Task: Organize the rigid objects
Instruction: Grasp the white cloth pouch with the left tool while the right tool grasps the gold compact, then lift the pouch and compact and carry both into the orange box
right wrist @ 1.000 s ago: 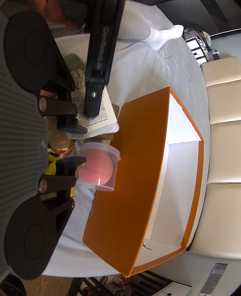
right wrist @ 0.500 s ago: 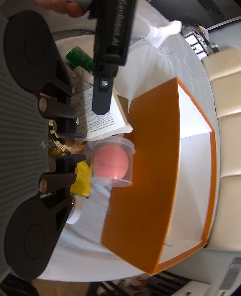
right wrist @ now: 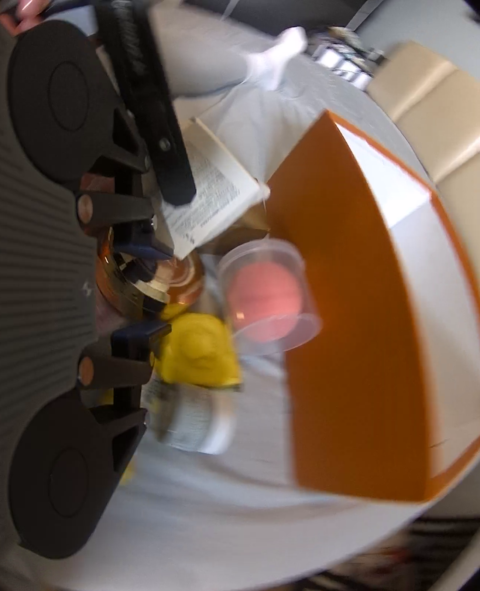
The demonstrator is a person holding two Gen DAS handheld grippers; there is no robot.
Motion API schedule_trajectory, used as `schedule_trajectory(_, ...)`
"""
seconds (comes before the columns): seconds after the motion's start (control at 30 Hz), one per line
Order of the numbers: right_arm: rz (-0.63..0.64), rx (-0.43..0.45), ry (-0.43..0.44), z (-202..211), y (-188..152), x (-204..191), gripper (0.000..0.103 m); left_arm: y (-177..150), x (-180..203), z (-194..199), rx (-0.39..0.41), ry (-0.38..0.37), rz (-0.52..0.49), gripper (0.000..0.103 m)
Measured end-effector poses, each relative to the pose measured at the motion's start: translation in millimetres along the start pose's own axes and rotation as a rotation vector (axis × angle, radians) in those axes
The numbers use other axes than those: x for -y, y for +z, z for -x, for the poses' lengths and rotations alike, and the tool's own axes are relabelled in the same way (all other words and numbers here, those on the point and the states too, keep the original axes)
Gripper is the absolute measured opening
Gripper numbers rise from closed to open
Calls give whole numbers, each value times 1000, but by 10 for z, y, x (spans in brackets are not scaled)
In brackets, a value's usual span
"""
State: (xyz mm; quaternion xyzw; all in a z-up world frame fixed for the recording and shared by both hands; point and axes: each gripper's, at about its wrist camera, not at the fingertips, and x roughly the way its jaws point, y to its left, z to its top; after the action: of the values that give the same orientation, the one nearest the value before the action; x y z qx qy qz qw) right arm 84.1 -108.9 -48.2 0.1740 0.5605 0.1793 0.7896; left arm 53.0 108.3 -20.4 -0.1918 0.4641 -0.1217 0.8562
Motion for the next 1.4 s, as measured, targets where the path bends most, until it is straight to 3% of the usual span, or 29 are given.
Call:
schedule_trajectory(0.13, -115, -40, 31, -94, 108, 147, 40, -22, -118, 112, 26, -3, 35, 30)
schedule_trajectory(0.2, -168, -85, 61, -201, 141, 204, 51, -37, -171, 122, 25, 14, 43, 30)
schedule_trajectory(0.27, -212, -112, 77, -295, 148, 243, 53, -46, -210, 108, 18, 17, 61, 30)
schedule_trajectory(0.33, -183, -106, 66, -307, 172, 186, 52, -51, -237, 113, 16, 13, 70, 31)
schedule_trajectory(0.67, 23, -26, 78, -73, 70, -222, 28, -66, -248, 141, 11, 78, 81, 34)
schedule_trajectory(1.03, -15, -29, 135, -26, 27, -264, 28, -176, -205, 185, 40, 125, 80, 30)
schedule_trajectory(1.4, 111, 140, 154, 694, 74, -395, 27, 35, 71, 538, 147, 103, 1, 30)
